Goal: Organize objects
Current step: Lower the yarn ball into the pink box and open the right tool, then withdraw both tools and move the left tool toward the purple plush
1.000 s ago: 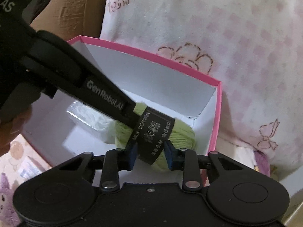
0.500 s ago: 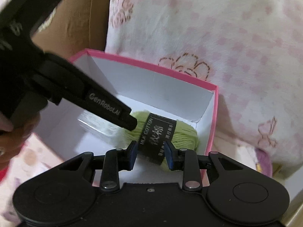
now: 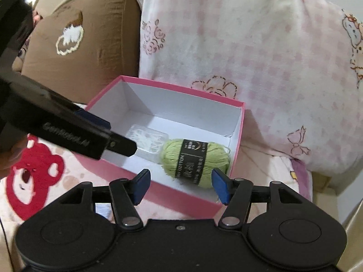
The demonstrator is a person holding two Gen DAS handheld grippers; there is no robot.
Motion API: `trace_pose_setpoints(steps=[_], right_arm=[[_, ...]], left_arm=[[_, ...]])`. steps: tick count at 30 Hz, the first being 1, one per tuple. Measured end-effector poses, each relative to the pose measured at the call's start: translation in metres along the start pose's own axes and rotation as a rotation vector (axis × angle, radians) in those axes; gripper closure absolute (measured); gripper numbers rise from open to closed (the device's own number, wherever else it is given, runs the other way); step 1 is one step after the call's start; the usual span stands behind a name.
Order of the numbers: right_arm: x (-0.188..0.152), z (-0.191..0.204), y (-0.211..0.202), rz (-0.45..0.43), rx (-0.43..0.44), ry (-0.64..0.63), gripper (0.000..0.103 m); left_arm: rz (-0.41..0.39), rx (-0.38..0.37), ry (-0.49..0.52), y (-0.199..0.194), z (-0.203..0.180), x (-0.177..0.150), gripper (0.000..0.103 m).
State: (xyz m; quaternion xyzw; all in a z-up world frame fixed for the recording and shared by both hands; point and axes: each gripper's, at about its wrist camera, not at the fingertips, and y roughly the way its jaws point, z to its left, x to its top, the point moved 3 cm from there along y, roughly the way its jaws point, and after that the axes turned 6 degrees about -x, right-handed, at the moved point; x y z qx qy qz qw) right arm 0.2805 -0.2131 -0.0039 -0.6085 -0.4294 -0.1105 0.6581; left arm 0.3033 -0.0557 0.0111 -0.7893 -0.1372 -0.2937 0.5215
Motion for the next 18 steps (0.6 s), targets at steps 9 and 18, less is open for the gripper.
trace_pose_setpoints(steps=[9,18], right_arm=[[0.001,0.016,-0.052,0.004,0.012,-0.001,0.038],[-0.004,0.036,-0.104,-0.042,0.08,-0.021,0.03]], left_arm=[[0.01,0.01,0.048,-0.06,-0.013,-0.018,0.043],[0.012,0.015,0.089,-0.114,-0.025,-0.04,0.041]])
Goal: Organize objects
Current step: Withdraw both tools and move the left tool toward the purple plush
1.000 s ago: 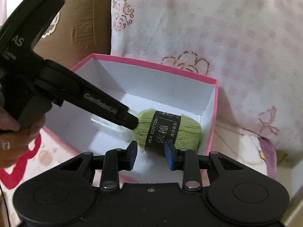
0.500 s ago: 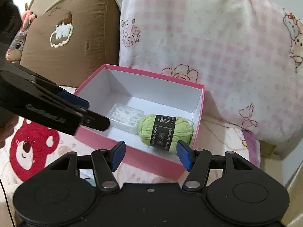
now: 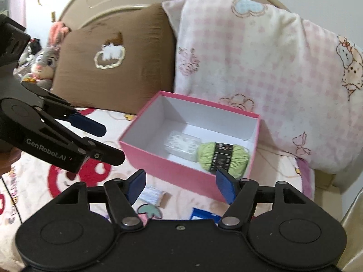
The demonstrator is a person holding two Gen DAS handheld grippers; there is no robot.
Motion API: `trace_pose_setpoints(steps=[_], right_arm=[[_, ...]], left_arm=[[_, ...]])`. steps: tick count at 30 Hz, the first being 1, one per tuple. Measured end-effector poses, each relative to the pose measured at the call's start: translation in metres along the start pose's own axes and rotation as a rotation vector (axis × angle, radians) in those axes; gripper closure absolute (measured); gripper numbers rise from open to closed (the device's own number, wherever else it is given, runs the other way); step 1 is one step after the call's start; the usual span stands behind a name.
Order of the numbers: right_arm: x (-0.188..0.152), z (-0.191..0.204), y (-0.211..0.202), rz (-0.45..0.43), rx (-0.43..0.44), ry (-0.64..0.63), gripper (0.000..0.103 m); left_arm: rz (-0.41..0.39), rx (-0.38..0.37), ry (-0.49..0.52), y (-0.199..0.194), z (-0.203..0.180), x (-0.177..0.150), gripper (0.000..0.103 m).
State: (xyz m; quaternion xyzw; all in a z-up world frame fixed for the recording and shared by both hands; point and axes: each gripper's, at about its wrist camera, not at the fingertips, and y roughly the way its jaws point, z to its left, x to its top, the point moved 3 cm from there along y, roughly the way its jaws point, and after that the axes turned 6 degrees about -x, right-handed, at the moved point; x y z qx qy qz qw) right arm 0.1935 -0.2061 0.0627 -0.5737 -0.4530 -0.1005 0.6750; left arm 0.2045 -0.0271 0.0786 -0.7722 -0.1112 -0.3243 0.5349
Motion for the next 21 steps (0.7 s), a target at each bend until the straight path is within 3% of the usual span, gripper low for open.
trace_pose_setpoints(steps=[10,14,21], right_arm=[[-0.016,0.015,-0.036,0.002,-0.015,0.017,0.022],[-0.026,0.027,-0.051,-0.003,-0.016,0.008,0.017],[-0.046,0.05,-0.064,0.023,-0.018,-0.039,0.011]], left_arm=[[0.039,0.008,0.027,-0.035,-0.01,-0.03,0.04],[0.068,0.006,0.042,-0.046,-0.014,-0.046,0.03],[0.11,-0.042,0.031,-0.059,-0.015,-0.074,0.024]])
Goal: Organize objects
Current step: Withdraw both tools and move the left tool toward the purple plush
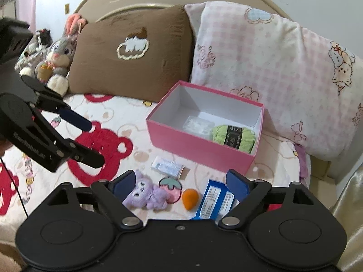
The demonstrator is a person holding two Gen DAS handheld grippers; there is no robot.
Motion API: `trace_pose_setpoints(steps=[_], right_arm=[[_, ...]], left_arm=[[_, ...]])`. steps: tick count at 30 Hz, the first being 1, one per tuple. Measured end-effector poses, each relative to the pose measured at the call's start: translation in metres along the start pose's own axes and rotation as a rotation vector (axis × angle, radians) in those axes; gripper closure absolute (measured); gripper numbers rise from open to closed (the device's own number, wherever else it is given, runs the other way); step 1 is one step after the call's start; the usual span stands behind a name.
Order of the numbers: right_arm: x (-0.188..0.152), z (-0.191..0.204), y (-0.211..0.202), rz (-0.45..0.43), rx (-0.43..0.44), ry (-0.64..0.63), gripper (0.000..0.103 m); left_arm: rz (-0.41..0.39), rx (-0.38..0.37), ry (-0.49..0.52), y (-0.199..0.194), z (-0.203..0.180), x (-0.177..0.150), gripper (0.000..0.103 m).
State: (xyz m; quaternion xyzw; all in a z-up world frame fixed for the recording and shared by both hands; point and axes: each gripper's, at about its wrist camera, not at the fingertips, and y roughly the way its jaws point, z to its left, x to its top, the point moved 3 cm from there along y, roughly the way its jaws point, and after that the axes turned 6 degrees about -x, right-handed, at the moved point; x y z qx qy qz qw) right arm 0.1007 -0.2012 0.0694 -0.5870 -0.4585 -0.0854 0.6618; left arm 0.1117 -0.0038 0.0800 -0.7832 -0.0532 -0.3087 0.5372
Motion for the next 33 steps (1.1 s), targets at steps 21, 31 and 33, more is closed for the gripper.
trace_pose_setpoints(steps=[21,31,33], right_arm=[[-0.063,0.061,0.049,-0.029,0.143,-0.121,0.01],[-0.08,0.069,0.086,-0.023,0.19,-0.103,0.01],[-0.082,0.068,0.095,-0.003,0.194,-0.099,0.01]], left_arm=[[-0.052,-0.014,-0.137,0.041,0.046,-0.065,0.019],[-0.027,-0.001,-0.199,0.084,0.067,-0.08,0.019],[-0.031,-0.008,-0.218,0.092,0.069,-0.082,0.019]])
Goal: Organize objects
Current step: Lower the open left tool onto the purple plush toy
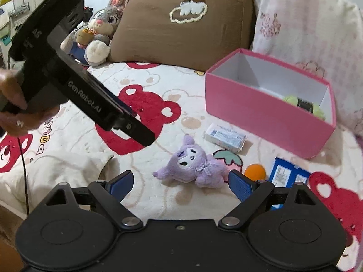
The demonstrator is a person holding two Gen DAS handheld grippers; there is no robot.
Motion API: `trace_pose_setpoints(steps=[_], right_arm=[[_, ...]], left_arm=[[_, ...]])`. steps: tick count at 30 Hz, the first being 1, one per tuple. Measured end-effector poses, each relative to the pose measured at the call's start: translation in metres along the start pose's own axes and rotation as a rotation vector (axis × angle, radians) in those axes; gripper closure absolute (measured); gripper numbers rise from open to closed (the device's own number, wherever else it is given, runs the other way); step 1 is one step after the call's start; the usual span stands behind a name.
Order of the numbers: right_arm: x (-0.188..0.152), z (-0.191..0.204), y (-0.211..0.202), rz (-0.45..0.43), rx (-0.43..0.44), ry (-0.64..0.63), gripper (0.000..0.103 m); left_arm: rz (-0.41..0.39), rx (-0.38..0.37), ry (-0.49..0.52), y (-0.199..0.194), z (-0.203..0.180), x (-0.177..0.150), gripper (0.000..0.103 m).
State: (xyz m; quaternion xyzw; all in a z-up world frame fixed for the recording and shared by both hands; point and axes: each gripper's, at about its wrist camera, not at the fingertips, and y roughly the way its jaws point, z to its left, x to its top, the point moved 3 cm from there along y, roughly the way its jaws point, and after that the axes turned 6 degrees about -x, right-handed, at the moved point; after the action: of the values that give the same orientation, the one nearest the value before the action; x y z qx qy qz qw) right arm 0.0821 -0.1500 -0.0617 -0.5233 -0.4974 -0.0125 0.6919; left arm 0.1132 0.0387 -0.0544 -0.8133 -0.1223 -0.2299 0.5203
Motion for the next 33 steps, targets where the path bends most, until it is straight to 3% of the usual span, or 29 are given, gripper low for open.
trace_pose_setpoints(steps=[6,10,16,20,26,33], right_arm=[[-0.006,-0.006,0.023,0.019,0.058,0.081,0.01],[-0.007,-0.002,0.044,0.047,0.005,0.05,0.01],[-0.017,-0.014,0.059,-0.006,0.038,0.126,0.01],[-0.02,-0.018,0.068,-0.012,0.077,0.104,0.01],[-0.03,-0.025,0.096,0.056,0.098,0.191,0.01],[-0.036,-0.031,0.108,0.051,0.068,0.196,0.011]], left_arm=[[-0.033,-0.028,-0.059,0.017,0.004,0.0,0.019],[-0.048,-0.027,-0.105,0.027,0.007,0.001,0.021],[-0.032,-0.025,-0.093,0.041,0.003,-0.003,0.022],[-0.049,-0.043,-0.11,0.049,0.007,-0.004,0.023],[-0.048,-0.05,-0.151,0.072,0.019,-0.008,0.033],[-0.049,-0.046,-0.188,0.09,0.033,-0.017,0.039]])
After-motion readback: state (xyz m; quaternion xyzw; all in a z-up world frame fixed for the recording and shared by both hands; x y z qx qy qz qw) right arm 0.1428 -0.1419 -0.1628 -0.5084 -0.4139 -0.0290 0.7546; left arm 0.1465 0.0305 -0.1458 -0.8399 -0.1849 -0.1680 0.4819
